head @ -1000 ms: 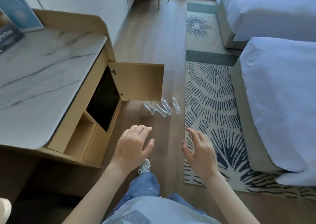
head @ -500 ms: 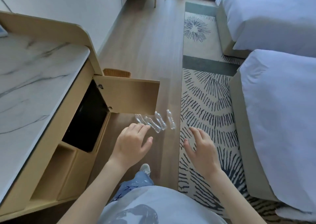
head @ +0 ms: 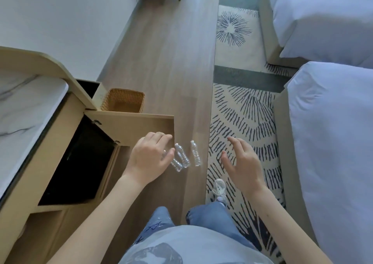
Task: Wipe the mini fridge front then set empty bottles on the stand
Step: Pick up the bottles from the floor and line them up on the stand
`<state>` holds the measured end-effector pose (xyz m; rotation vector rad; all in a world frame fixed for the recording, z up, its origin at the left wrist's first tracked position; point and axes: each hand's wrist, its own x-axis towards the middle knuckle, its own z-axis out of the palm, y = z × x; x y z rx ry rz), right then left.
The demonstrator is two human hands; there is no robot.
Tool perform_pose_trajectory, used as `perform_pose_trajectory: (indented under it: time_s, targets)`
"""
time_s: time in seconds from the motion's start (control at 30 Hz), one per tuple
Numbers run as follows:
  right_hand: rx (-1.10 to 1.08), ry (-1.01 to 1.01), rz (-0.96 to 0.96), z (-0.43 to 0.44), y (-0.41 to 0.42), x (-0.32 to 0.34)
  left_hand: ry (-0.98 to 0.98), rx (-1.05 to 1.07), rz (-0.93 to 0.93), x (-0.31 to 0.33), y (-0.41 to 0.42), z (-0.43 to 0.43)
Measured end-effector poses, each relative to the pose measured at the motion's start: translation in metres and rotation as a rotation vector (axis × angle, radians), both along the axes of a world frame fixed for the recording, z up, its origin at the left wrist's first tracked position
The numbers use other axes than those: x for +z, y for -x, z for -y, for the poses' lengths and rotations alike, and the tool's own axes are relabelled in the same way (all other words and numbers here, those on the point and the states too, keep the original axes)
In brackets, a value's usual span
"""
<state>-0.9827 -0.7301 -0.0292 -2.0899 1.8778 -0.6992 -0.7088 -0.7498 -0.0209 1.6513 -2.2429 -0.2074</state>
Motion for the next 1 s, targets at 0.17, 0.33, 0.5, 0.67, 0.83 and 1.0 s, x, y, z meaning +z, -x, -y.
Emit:
perform_pose_trajectory:
  time_s: [0.17, 0.33, 0.5, 0.67, 0.83, 1.0]
  targets:
    - [0.162, -0.057, -0.031, 0.081, 0.068, -0.012, -0.053, 0.149, -0.015, -0.026, 0.073, 0.03]
    - [0.335, -0.075, -0.08, 0.149, 0.127, -0.006, -0.112, 0.34, -0.064, -0.021, 0.146, 0.053]
    - [0.445, -0.087, -0.068, 0.191, 0.152, -0.003, -0.111, 0.426, -0.078, -0.008, 0.186, 0.071]
    - [0.5, -0.061, -0.058, 0.213, 0.152, -0.015, -0.096, 0.465, -0.096, -0.016, 0.198, 0.085]
    - [0.499, -0.059, -0.036, 0.23, 0.141, -0.043, -0.124, 0.499, -0.108, -0.047, 0.192, 0.098]
    - [0.464, -0.08, -0.025, 0.248, 0.121, -0.098, -0.164, 0.522, -0.14, -0.103, 0.171, 0.108]
